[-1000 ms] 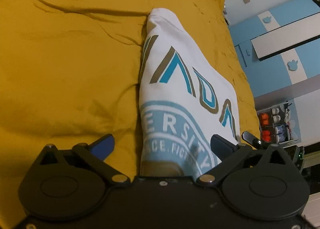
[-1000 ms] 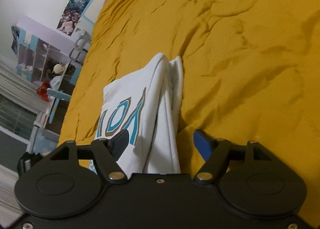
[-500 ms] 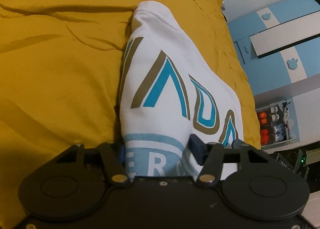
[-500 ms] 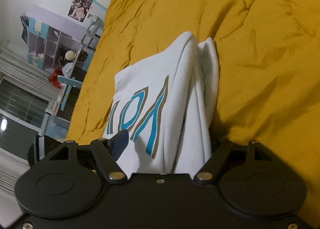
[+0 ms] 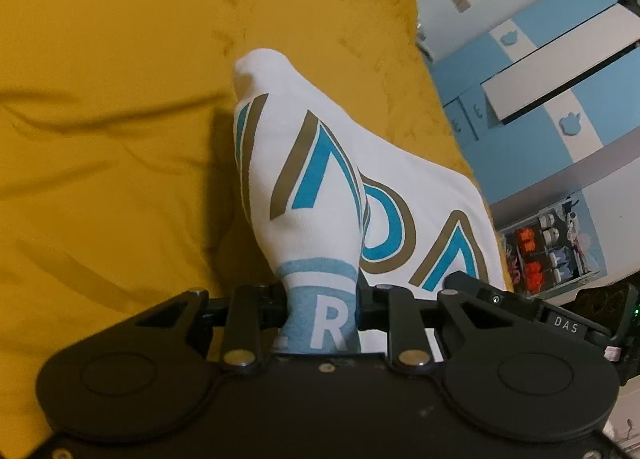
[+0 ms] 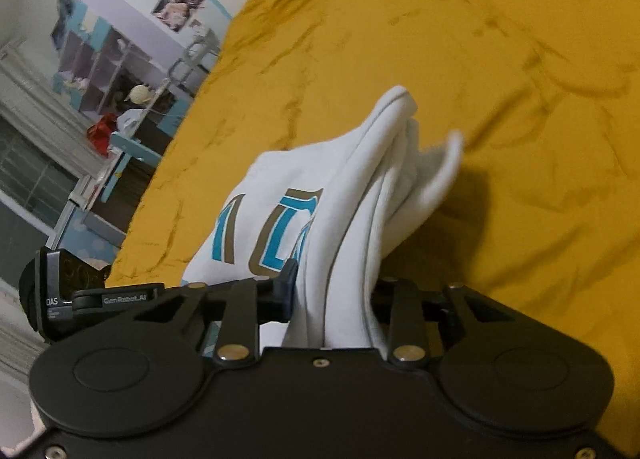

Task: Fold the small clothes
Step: 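Fold the lifted sweatshirt end over onto the bundle with both grippers, then open both grippers and press the folded sweatshirt flat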

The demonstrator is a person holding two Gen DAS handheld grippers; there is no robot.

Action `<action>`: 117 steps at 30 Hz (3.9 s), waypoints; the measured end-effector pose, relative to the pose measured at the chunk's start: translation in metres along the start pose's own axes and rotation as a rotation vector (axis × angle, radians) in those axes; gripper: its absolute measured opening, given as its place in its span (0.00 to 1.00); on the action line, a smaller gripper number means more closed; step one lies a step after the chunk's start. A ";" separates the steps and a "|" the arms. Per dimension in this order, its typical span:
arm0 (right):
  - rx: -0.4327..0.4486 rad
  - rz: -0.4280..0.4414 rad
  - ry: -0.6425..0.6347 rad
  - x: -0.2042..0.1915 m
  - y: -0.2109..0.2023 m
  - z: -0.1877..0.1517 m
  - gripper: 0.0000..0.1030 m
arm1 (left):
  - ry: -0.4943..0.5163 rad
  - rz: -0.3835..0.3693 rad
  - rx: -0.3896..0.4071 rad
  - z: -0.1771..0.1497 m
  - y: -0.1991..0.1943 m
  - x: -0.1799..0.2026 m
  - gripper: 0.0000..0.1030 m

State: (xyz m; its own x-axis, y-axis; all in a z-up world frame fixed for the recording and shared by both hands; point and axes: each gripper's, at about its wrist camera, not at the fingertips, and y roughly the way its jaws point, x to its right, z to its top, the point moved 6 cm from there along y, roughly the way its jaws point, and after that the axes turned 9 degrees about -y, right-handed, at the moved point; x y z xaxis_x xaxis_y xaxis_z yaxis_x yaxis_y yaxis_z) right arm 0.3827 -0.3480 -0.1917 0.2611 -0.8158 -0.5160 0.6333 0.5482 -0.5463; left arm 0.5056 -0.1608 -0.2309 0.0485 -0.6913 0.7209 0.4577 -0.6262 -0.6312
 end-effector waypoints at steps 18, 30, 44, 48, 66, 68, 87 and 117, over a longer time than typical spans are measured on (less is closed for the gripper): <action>-0.138 0.134 -0.060 -0.092 0.150 -0.014 0.28 | -0.115 0.201 0.066 0.036 -0.096 -0.158 0.34; -0.085 0.008 -0.115 -0.067 0.133 -0.016 0.50 | -0.082 0.129 0.228 0.033 -0.155 -0.175 0.56; -0.031 0.020 -0.225 -0.090 0.216 0.032 0.44 | -0.059 0.199 0.257 0.111 -0.072 -0.166 0.59; -0.046 0.011 -0.211 -0.073 0.224 0.028 0.33 | -0.092 0.191 0.245 0.113 -0.062 -0.185 0.61; 0.052 -0.080 -0.398 -0.158 0.119 -0.018 0.43 | 0.130 0.168 0.357 -0.021 -0.147 -0.094 0.71; 0.013 -0.064 -0.402 -0.158 0.119 -0.038 0.43 | 0.127 0.176 0.334 -0.035 -0.142 -0.097 0.72; 0.019 -0.116 -0.412 -0.145 0.097 -0.072 0.44 | 0.164 0.235 0.412 -0.077 -0.157 -0.106 0.81; 0.062 -0.186 -0.349 -0.137 0.058 -0.121 0.51 | 0.177 0.345 0.422 -0.136 -0.158 -0.105 0.99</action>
State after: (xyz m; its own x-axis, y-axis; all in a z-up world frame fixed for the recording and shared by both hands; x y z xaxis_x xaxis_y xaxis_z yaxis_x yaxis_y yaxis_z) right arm 0.2958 -0.1820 -0.2324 0.3629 -0.9194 -0.1516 0.7328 0.3821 -0.5630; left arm 0.3078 -0.0385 -0.2457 0.1254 -0.9029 0.4113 0.7584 -0.1800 -0.6264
